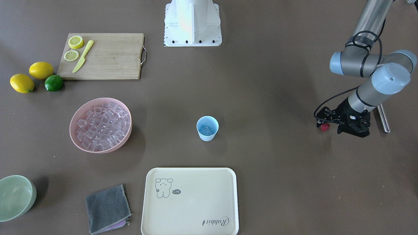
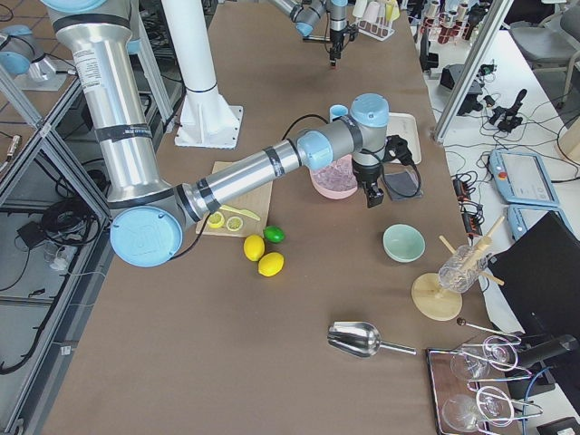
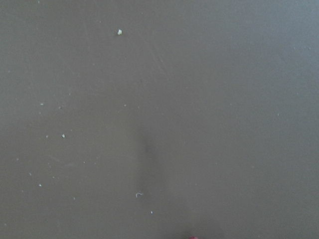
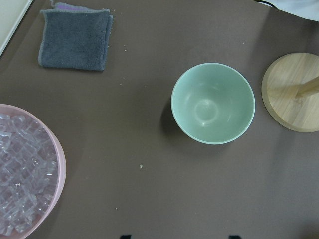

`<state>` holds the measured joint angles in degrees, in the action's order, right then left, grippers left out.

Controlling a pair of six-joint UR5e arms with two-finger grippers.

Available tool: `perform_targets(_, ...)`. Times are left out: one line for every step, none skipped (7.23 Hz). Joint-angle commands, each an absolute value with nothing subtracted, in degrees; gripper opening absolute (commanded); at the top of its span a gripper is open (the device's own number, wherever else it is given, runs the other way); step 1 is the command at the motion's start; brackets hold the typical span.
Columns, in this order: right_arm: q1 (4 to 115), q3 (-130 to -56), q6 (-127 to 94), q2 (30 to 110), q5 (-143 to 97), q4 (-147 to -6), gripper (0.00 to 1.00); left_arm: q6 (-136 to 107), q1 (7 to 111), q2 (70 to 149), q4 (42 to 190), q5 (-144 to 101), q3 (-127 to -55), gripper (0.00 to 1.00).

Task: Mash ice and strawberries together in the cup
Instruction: 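Lower the left gripper onto the red strawberry and close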

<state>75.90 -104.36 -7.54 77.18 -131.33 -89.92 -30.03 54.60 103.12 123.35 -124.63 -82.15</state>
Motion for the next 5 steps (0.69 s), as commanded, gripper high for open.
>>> perform_targets(75.85, -104.24, -7.56, 76.91, -131.13, -89.91, 0.71, -32.33, 53.88, 102.83, 124.27, -124.45, -82.70, 0.77)
perform_targets(75.85, -104.06, -7.56, 76.82, -131.22, -89.91, 0.71, -32.43, 53.88, 102.83, 124.36, -124.45, -82.53, 0.72)
perform_targets(75.59, -103.89, -7.56, 76.90, -131.22, -89.91, 0.72, -32.43, 53.88, 102.83, 124.37, -124.37, -82.44, 0.64)
perform_targets(75.50, -103.97, -7.56, 77.25, -131.39, -89.91, 0.71, -32.43, 53.88, 102.83, 124.37, -123.67, -82.44, 0.62)
perform_targets(75.50, -103.97, -7.56, 77.43, -131.14, -89.91, 0.71, -32.52, 53.79, 102.83, 124.45, -122.36, -82.18, 0.54)
